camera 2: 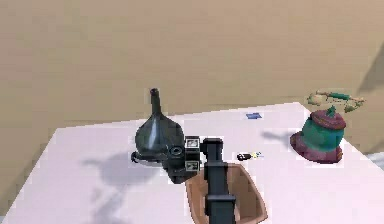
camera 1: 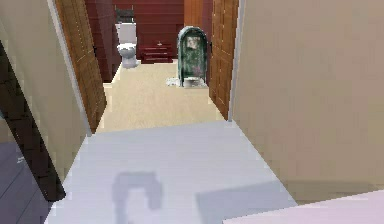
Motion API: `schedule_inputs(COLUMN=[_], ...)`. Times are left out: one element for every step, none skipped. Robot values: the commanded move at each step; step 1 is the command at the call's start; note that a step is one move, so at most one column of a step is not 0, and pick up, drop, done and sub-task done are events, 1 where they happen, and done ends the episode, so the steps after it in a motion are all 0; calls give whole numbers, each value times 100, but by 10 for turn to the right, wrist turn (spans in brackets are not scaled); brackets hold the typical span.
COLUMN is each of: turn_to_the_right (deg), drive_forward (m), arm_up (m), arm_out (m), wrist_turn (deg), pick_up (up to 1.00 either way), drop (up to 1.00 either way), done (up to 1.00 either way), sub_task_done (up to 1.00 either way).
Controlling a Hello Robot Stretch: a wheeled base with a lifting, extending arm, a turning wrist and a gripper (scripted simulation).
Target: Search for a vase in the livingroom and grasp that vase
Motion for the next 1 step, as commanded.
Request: schedule_inputs(turn_to_the_right=[0], drive_forward=[0], arm_up=[0], arm_out=[0], wrist_turn=[0], pick_up=[0], drop=[0], done=[100], sub_task_done=[0])
